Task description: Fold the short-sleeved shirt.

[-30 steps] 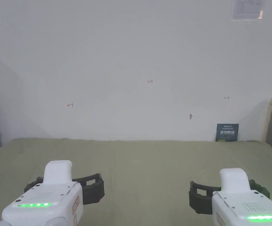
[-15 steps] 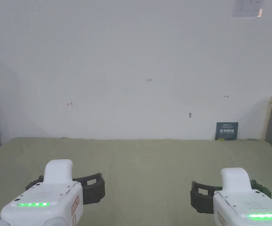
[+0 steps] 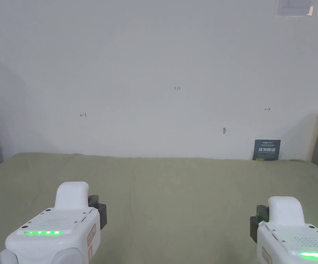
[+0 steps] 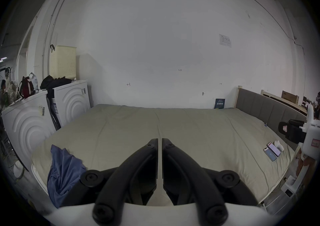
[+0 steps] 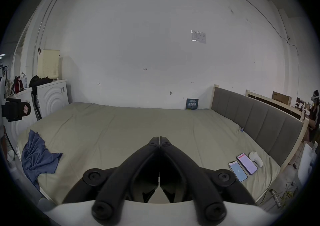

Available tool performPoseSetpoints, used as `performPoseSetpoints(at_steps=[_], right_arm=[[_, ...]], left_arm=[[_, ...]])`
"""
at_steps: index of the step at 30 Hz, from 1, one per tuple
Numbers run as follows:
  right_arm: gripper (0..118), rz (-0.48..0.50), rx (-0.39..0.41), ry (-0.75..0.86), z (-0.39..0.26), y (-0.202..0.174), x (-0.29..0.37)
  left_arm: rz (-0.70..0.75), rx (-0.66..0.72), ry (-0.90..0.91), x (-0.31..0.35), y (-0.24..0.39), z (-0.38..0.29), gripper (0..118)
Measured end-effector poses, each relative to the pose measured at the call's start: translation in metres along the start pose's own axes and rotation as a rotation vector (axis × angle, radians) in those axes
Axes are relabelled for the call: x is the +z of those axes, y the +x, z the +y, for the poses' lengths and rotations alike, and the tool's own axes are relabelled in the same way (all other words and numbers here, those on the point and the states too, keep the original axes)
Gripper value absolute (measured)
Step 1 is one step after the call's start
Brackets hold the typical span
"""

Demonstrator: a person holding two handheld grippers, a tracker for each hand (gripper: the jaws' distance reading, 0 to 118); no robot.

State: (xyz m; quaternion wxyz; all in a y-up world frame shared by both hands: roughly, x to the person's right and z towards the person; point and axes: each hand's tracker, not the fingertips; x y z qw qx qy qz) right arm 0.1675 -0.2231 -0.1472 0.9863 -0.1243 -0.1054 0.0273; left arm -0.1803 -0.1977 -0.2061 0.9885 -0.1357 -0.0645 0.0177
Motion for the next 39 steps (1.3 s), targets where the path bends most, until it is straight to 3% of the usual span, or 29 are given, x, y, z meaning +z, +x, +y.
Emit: performPoseSetpoints(at_steps=[7,11,23,29,33,39], right_arm=[[0,0.002,0.009,-0.006,0.002,-0.002,0.001],[0,0.046,0.033,-0.009,0.002,-0.023,-0.002],[0,0.428,0.061,-0.028,-0.001,-0.184,-0.02],[0,0.532,0.074,-0.032,-0.002,-0.239,-0.017],[0,0.564,0.093,-0.047,-0.008,-0.253,-0.018],[0,0.571,0.127,-0.083,-0.022,-0.253,-0.022]], left_arm=[[0.01,0.009,-0.004,0.001,-0.004,-0.003,4],[0.051,0.023,-0.003,0.014,-0.025,-0.006,4],[0.439,0.081,-0.022,0.1,-0.167,-0.022,4],[0.576,0.115,-0.04,0.143,-0.218,-0.031,4],[0.604,0.129,-0.069,0.147,-0.231,-0.041,4],[0.532,0.157,-0.196,0.121,-0.242,-0.067,4]])
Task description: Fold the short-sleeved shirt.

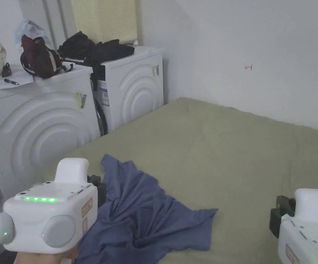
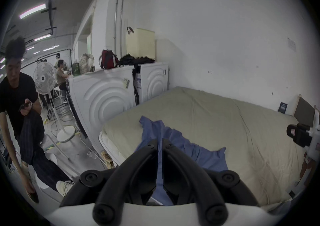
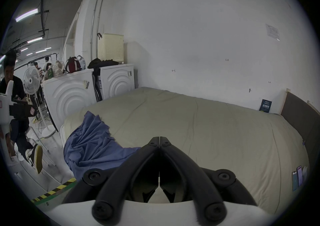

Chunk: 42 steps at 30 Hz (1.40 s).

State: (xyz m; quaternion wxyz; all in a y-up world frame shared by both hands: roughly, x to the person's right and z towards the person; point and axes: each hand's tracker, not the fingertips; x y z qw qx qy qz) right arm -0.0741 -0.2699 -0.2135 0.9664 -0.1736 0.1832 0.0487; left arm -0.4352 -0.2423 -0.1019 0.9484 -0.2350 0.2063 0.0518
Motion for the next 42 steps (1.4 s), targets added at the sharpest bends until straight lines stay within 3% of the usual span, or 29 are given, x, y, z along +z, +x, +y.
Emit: performPoseSetpoints(at_steps=[9,13,16,17,19,20,21,25,28,30,31,32,33,37,38,39,42], right_arm=[[0,-0.018,0.014,-0.101,-0.027,0.005,-0.015],[0,-0.024,0.034,-0.142,-0.041,0.006,-0.021],[0,-0.029,0.025,-0.17,-0.05,0.01,-0.025],[0,-0.031,0.022,-0.181,-0.054,0.011,-0.026],[0,-0.031,0.018,-0.202,-0.06,0.013,-0.029],[0,-0.035,0.014,-0.215,-0.063,0.013,-0.031],[0,-0.032,0.003,-0.223,-0.066,0.014,-0.031],[0,-0.03,0.002,-0.243,-0.074,0.013,-0.031],[0,-0.025,0.005,-0.256,-0.076,0.014,-0.03],[0,-0.029,0.011,-0.262,-0.078,0.014,-0.027],[0,-0.028,0.016,-0.265,-0.078,0.015,-0.025],[0,-0.029,0.019,-0.263,-0.078,0.016,-0.023],[0,-0.032,0.018,-0.261,-0.078,0.017,-0.022],[0,-0.036,-0.006,-0.266,-0.076,0.022,-0.019],[0,-0.038,-0.009,-0.264,-0.075,0.024,-0.015],[0,-0.042,-0.011,-0.258,-0.074,0.026,-0.011],[0,-0.064,-0.011,-0.244,-0.075,0.038,0.001]], left_arm=[[-0.139,-0.022,-0.326,-0.111,0.014,-0.042,4],[-0.064,-0.026,-0.424,-0.16,0.018,-0.066,4],[-0.104,-0.003,-0.502,-0.17,0.024,-0.079,5],[-0.143,0.022,-0.527,-0.173,0.025,-0.082,13],[-0.164,0.032,-0.598,-0.182,0.027,-0.088,106],[-0.162,0.018,-0.64,-0.188,0.03,-0.093,118],[-0.123,-0.109,-0.591,-0.184,0.034,-0.091,115],[-0.151,-0.141,-0.633,-0.207,0.056,-0.118,115],[-0.133,-0.154,-0.635,-0.186,0.073,-0.102,115],[-0.173,-0.066,-0.689,-0.212,0.06,-0.11,110],[-0.178,-0.039,-0.688,-0.215,0.057,-0.108,99],[-0.188,-0.057,-0.661,-0.212,0.055,-0.101,75],[-0.216,-0.048,-0.623,-0.207,0.055,-0.092,12],[-0.28,0.098,-0.674,-0.249,0.016,-0.091,8],[-0.189,0.011,-0.518,-0.209,0.037,-0.085,8],[-0.209,-0.004,-0.538,-0.18,0.056,-0.082,8],[-0.37,0.156,-0.561,-0.157,0.073,-0.06,8]])
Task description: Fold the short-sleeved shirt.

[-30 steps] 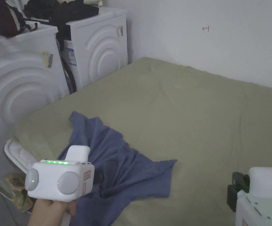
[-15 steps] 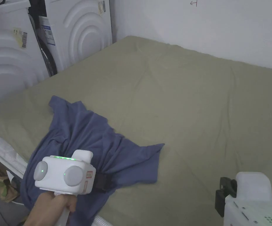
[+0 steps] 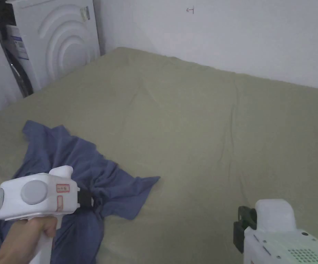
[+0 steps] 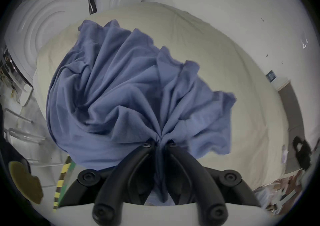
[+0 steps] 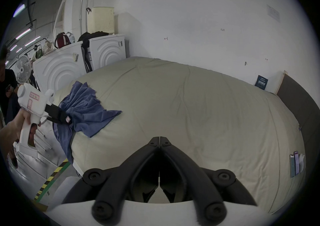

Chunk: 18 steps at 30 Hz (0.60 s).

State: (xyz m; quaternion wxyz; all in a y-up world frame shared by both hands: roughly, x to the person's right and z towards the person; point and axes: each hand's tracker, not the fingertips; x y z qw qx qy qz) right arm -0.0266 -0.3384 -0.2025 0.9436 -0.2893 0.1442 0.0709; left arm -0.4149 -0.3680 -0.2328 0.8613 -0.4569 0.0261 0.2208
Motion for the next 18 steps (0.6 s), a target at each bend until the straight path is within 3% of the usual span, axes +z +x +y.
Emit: performPoseSetpoints(at_steps=[3,4,8,18], right_arm=[[0,-0.044,-0.008,-0.006,-0.005,0.02,0.01],[0,-0.061,-0.022,-0.003,-0.006,0.029,0.017],[0,-0.131,-0.039,0.022,-0.011,0.062,0.044],[0,-0.339,-0.131,0.008,-0.036,0.155,0.094]], left_arm=[[0.028,-0.083,0.019,0.006,0.056,-0.004,8],[-0.004,-0.085,-0.022,-0.017,0.044,0.021,8],[-0.074,-0.124,-0.034,-0.045,0.103,0.029,8],[-0.316,-0.391,-0.11,-0.132,0.327,0.011,8]])
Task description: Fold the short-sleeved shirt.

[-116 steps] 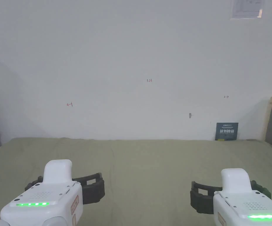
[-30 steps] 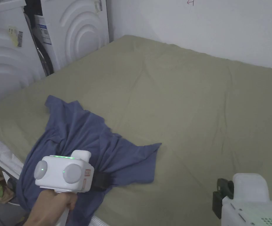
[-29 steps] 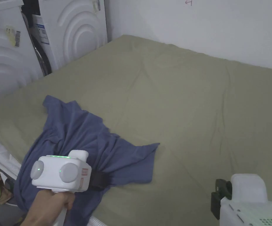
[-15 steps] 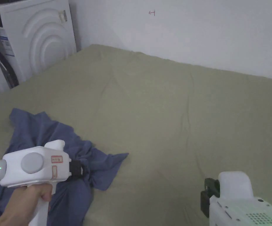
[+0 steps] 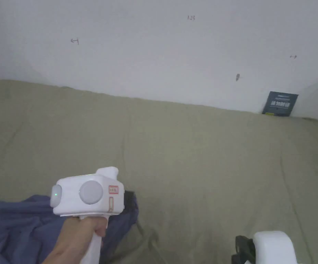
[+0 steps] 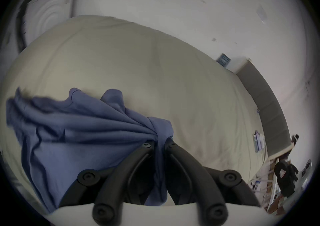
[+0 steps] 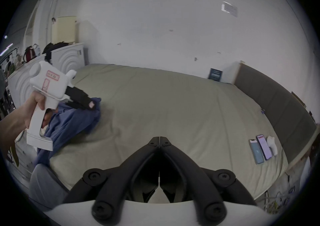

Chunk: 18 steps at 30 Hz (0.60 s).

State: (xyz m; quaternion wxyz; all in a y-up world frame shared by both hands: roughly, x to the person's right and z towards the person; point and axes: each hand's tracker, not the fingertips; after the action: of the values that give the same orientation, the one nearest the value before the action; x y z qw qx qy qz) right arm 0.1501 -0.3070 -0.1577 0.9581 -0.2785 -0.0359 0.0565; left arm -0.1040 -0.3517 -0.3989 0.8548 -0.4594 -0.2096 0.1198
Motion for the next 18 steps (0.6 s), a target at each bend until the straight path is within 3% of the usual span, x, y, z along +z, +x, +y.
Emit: performPoseSetpoints(at_steps=[11,18], right_arm=[[0,-0.142,-0.101,-0.085,-0.033,0.08,-0.015],[0,-0.135,-0.149,-0.137,-0.051,0.089,-0.031]], left_arm=[[-0.241,-0.279,-0.107,-0.128,0.206,0.011,8],[0.083,-0.477,-0.188,-0.172,0.222,-0.019,8]])
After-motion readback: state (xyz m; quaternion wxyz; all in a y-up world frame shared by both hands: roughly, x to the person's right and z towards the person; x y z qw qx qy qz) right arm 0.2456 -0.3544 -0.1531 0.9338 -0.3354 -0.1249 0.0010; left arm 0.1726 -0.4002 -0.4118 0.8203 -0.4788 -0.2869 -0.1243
